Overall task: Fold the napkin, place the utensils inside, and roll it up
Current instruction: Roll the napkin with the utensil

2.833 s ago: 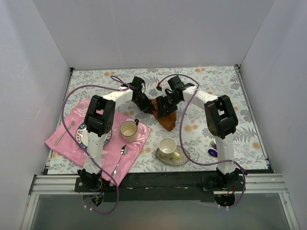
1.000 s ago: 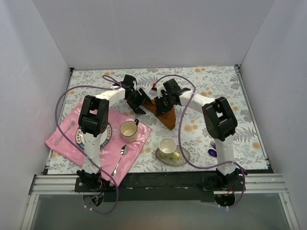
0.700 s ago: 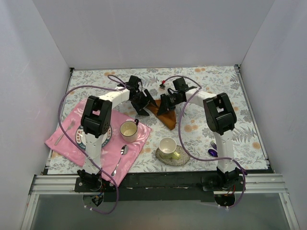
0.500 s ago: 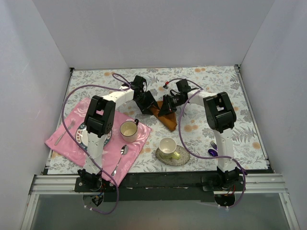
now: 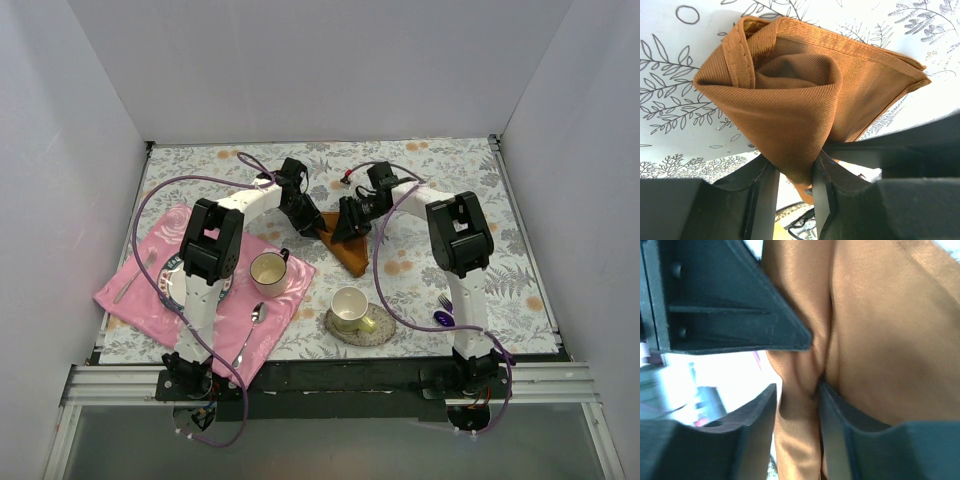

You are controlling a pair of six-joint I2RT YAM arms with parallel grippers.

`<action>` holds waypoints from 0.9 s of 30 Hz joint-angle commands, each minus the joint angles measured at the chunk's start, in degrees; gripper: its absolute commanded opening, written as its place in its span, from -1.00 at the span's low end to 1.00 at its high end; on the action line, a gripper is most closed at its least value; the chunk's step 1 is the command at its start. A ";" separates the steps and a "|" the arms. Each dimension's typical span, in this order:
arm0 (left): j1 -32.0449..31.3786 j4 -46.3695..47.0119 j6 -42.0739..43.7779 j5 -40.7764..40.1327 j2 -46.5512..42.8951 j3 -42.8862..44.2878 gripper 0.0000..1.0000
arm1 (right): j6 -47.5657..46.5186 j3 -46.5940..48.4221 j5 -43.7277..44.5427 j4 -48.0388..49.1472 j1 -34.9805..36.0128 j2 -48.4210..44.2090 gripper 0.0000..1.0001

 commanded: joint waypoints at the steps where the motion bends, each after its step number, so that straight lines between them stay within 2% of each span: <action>1: 0.23 -2.13 1.24 -3.23 1.07 -0.37 -0.47 | -7.00 2.19 19.16 -8.35 2.36 -8.49 0.07; 7: 0.41 -1.96 0.54 -1.64 0.98 -0.63 -0.46 | -12.18 -0.01 36.82 -8.71 9.65 -13.60 0.31; 11: 0.76 -1.35 -0.25 -0.24 0.72 -1.42 -0.47 | -15.43 -0.45 49.39 -8.36 15.89 -13.96 0.43; 12: 0.93 -1.08 -0.43 0.11 0.72 -2.21 -0.47 | -16.14 -0.71 54.90 -7.92 18.43 -13.96 0.46; 15: 1.28 -0.11 -1.05 1.00 0.19 -3.44 -0.47 | -18.60 -0.72 62.22 -6.77 21.96 -12.91 0.50; 21: 1.37 -0.03 -1.13 1.26 -0.07 -3.53 -0.48 | -20.89 -0.80 68.92 -6.16 24.52 -10.45 0.47; 27: 1.37 0.33 -1.57 1.79 0.10 -3.18 -0.47 | -20.71 -1.24 67.97 -4.94 24.52 -9.12 0.30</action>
